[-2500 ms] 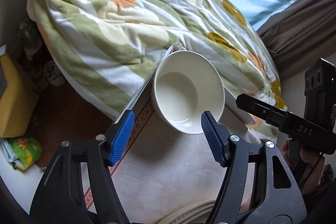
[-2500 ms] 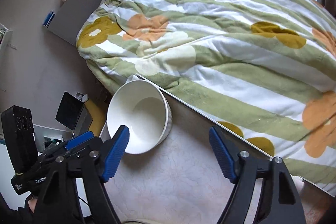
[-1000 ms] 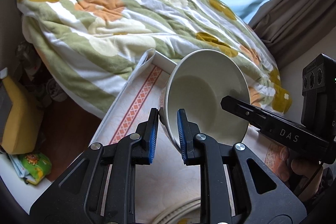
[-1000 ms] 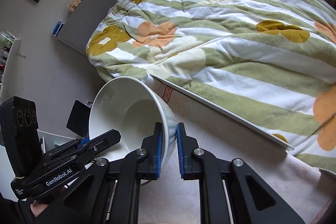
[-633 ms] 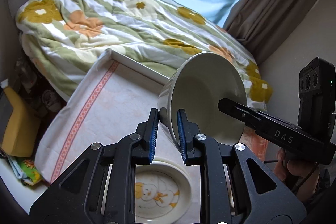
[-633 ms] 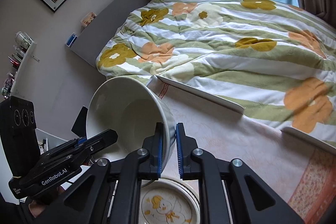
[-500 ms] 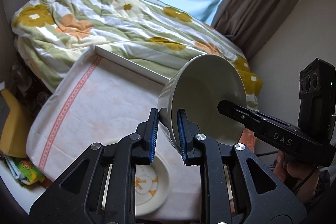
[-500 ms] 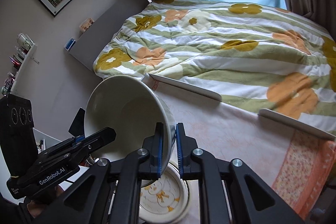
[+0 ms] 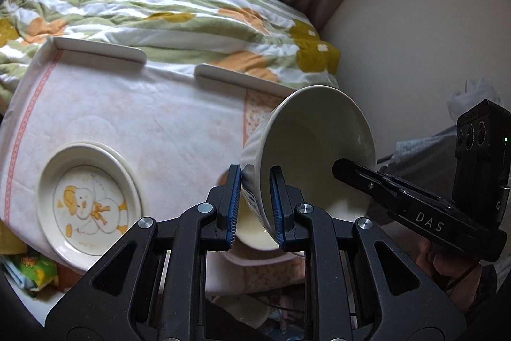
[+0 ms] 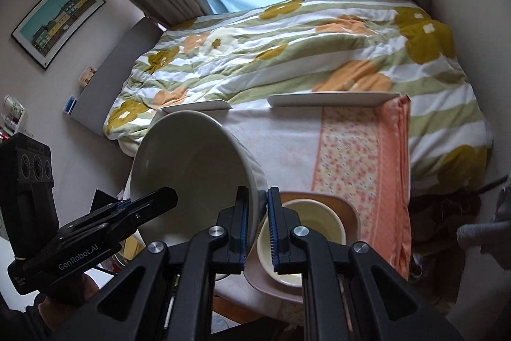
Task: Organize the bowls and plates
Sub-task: 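Carry the white ribbed bowl over the basin and lower it into the cream bowl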
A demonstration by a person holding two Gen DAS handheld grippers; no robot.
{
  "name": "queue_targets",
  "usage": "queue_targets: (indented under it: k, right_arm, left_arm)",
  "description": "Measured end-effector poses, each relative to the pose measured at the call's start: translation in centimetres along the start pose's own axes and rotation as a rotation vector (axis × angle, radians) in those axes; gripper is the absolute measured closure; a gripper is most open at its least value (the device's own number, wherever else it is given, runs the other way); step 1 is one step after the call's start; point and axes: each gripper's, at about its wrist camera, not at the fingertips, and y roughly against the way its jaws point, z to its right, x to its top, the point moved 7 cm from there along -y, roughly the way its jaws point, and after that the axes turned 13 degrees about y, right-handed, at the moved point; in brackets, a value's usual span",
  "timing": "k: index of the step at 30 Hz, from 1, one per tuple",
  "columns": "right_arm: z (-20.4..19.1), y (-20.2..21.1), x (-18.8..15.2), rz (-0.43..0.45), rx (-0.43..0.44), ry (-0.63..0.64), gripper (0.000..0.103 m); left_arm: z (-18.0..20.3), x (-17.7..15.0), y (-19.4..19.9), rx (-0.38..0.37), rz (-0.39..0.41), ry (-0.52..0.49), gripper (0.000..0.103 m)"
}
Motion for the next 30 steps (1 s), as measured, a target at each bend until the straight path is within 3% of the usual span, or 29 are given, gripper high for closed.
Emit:
queue_targets:
  k: [5, 14, 30]
  right_arm:
    - [3.1, -0.1, -4.2, -0.035, -0.033, -0.097, 0.092]
    - [5.8, -3.8, -8.7, -0.098, -0.022, -0.146, 0.092]
    - [5.7, -6.0, -9.0, -0.138, -0.073, -0.037, 0.092]
  left_arm:
    - [0.9, -3.4, -3.7, 0.026, -0.106, -0.044, 0.087]
    - [-1.1, -6.8, -8.9, 0.151, -0.202, -0.049, 0.087]
    - [-1.9, -5.9, -11.2, 0.250, -0.201, -0.089, 0.087]
